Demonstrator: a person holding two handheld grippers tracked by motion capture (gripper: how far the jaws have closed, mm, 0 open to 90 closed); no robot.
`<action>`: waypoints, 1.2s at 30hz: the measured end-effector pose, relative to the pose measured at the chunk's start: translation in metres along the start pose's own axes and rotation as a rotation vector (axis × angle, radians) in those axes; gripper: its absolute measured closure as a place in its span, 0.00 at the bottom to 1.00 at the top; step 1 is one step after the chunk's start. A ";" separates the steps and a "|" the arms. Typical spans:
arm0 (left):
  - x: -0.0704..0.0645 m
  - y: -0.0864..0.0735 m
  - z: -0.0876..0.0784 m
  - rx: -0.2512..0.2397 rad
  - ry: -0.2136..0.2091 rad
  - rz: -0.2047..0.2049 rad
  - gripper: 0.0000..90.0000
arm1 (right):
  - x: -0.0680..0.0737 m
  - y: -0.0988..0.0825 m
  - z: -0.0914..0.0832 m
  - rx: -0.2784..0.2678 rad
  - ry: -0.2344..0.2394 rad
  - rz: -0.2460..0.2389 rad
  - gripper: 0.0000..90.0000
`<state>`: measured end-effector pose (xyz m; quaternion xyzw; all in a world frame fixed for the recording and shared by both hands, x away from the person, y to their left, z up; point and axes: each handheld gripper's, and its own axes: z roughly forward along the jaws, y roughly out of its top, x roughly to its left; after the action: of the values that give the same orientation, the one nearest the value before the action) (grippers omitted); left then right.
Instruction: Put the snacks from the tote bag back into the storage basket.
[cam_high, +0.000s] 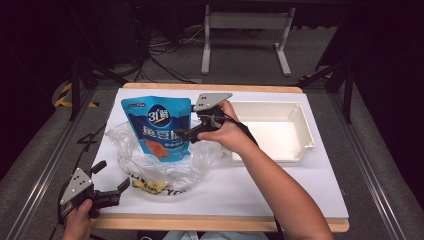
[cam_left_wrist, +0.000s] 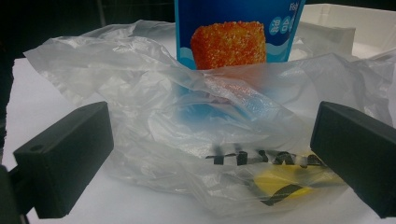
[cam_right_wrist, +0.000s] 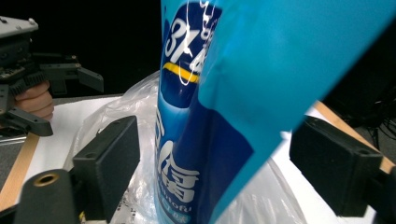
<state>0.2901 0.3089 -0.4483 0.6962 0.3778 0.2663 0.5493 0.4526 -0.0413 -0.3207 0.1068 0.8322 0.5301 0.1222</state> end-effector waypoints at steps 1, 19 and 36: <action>0.000 0.000 0.000 -0.011 0.002 -0.004 0.00 | 0.000 -0.001 0.003 0.003 0.002 0.000 0.17; 0.001 -0.001 0.000 -0.012 0.002 -0.014 0.00 | 0.009 -0.025 0.047 0.043 -0.006 -0.071 0.15; 0.001 -0.001 0.001 -0.007 0.001 -0.017 0.00 | 0.015 -0.043 0.061 0.068 -0.004 -0.076 0.14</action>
<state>0.2912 0.3095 -0.4495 0.6908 0.3834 0.2632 0.5536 0.4561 -0.0025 -0.3856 0.0801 0.8531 0.4961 0.1403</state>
